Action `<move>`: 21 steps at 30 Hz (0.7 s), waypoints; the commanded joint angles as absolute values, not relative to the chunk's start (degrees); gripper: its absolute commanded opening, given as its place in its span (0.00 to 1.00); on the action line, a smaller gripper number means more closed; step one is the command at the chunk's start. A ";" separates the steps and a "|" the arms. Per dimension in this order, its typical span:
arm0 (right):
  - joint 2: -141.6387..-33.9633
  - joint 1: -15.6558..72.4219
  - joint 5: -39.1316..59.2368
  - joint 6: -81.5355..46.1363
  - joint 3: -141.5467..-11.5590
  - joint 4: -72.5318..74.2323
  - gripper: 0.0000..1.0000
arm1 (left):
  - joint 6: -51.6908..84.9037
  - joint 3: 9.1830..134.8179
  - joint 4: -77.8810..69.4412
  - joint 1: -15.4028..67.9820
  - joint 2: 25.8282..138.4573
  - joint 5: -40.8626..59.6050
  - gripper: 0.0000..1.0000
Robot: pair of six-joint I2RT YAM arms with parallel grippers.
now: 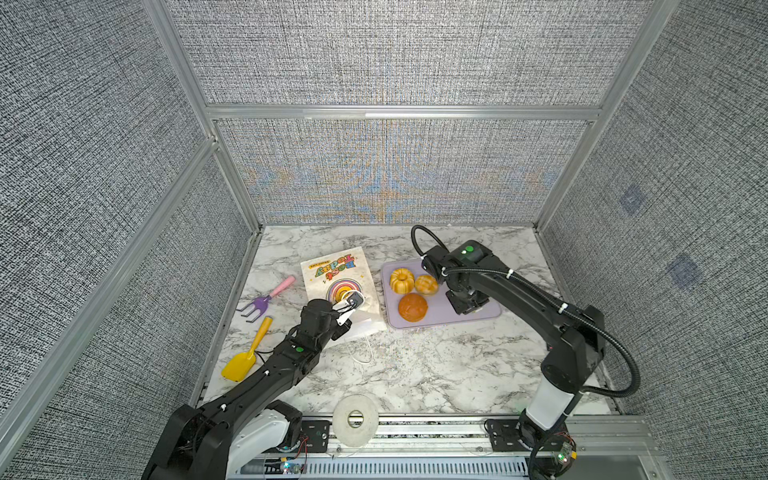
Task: Take the fake bread out of the paper bag
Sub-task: 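Carry the yellow bread to the board and lower it beside the others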
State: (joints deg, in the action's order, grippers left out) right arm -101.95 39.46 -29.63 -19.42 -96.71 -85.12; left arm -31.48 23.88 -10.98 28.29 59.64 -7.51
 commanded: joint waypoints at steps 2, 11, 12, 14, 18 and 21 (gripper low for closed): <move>-102.61 39.55 -27.25 -19.06 -97.68 -84.09 0.16 | -31.45 23.95 -11.25 28.14 59.49 -7.65 0.00; -102.50 39.56 -23.04 -19.38 -96.99 -81.94 0.38 | -31.51 23.91 -11.07 28.14 59.37 -7.73 0.00; -102.16 39.56 -22.77 -19.41 -96.86 -81.70 0.40 | -31.52 23.95 -11.09 28.19 59.33 -7.73 0.00; -101.76 39.55 -22.50 -19.60 -96.68 -81.26 0.43 | -31.55 23.91 -10.99 28.16 59.32 -7.65 0.00; -100.16 39.34 -23.07 -20.50 -96.85 -80.49 0.43 | -31.47 23.82 -10.98 28.13 59.10 -7.38 0.00; -99.27 39.07 -21.99 -20.57 -97.33 -80.29 0.43 | -31.63 23.97 -10.93 28.15 59.17 -7.38 0.00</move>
